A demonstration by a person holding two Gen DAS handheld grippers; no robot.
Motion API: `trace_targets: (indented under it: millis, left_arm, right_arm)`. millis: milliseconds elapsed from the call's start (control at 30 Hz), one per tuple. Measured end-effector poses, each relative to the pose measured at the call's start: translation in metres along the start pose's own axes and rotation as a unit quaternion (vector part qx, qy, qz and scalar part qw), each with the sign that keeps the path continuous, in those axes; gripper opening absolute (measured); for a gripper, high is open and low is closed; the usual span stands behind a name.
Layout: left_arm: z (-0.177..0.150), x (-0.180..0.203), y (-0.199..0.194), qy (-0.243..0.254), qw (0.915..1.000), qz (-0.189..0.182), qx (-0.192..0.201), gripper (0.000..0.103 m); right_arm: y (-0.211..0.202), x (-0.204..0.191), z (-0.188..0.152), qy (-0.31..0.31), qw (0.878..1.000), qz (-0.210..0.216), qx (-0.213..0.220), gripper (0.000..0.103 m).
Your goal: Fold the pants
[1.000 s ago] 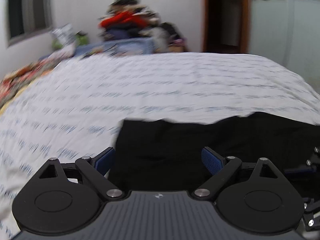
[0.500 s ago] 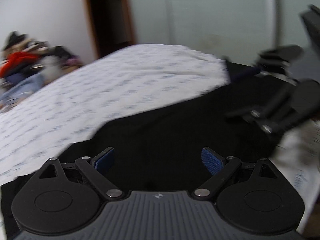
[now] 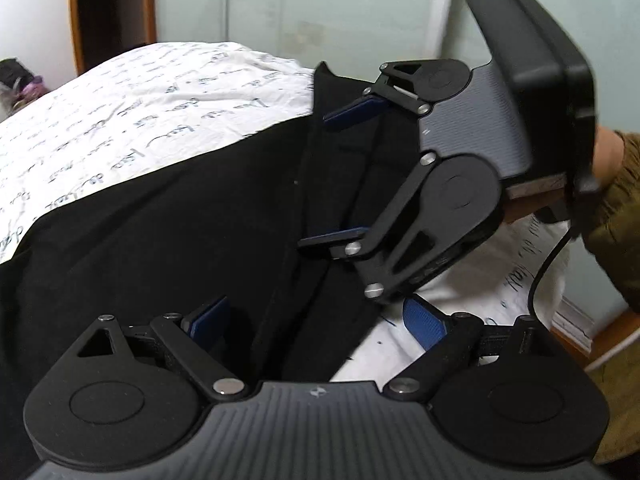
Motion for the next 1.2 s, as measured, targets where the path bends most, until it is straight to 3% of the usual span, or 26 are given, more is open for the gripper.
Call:
trace_targets:
  millis: [133, 233, 333, 433, 533, 567, 633, 867, 967, 1033, 1067, 1100, 1200]
  left_arm:
    - [0.015, -0.003, 0.005, -0.012, 0.9997, 0.009, 0.020, 0.094]
    - [0.029, -0.009, 0.014, -0.034, 0.9984, 0.019, 0.039, 0.094]
    - [0.037, -0.012, 0.030, -0.044, 0.9979, 0.023, 0.042, 0.094]
    - [0.036, -0.015, 0.044, -0.064, 0.9971, 0.025, 0.033, 0.094]
    - [0.034, -0.010, 0.047, -0.054, 0.9973, 0.034, 0.037, 0.094]
    - [0.033, -0.009, 0.048, -0.046, 0.9975, 0.038, 0.038, 0.094]
    - [0.032, -0.006, 0.048, -0.033, 0.9978, 0.044, 0.038, 0.094]
    - [0.033, -0.005, 0.055, -0.027, 0.9979, 0.041, 0.042, 0.099]
    - [0.033, -0.005, 0.056, -0.027, 0.9979, 0.040, 0.044, 0.099]
    - [0.032, -0.004, 0.056, -0.025, 0.9978, 0.040, 0.046, 0.099]
    - [0.032, -0.004, 0.055, -0.023, 0.9978, 0.040, 0.047, 0.099]
    - [0.032, -0.003, 0.055, -0.022, 0.9978, 0.040, 0.048, 0.099]
    - [0.032, -0.004, 0.053, -0.024, 0.9977, 0.038, 0.051, 0.099]
  right_arm:
    - [-0.020, 0.023, -0.013, 0.054, 0.998, 0.016, 0.014, 0.103]
    - [-0.025, 0.072, -0.026, 0.154, 0.987, -0.032, 0.022, 0.103]
    - [-0.020, 0.136, -0.040, 0.264, 0.960, -0.091, 0.017, 0.103]
    - [-0.007, 0.190, -0.057, 0.348, 0.930, -0.119, 0.024, 0.103]
    - [0.010, 0.231, -0.066, 0.381, 0.914, -0.133, 0.037, 0.103]
    - [0.017, 0.244, -0.066, 0.388, 0.911, -0.133, 0.040, 0.098]
    - [0.034, 0.266, -0.066, 0.399, 0.907, -0.132, 0.035, 0.091]
    - [0.088, 0.302, -0.062, 0.421, 0.900, -0.110, 0.013, 0.084]
    - [0.101, 0.309, -0.064, 0.440, 0.894, -0.090, 0.009, 0.069]
    - [0.110, 0.310, -0.064, 0.446, 0.891, -0.081, 0.001, 0.046]
    - [0.113, 0.310, -0.064, 0.448, 0.891, -0.081, -0.007, 0.027]
    - [0.114, 0.308, -0.065, 0.448, 0.890, -0.084, -0.013, 0.017]
    - [0.106, 0.305, -0.066, 0.453, 0.887, -0.091, -0.007, 0.008]
Point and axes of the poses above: each gripper's, at about its wrist camera, not at the fingertips, and y roughly the way its jaws point, x to its right, z to its top, the point moved 5 cm from there along y, roughly the way its jaws point
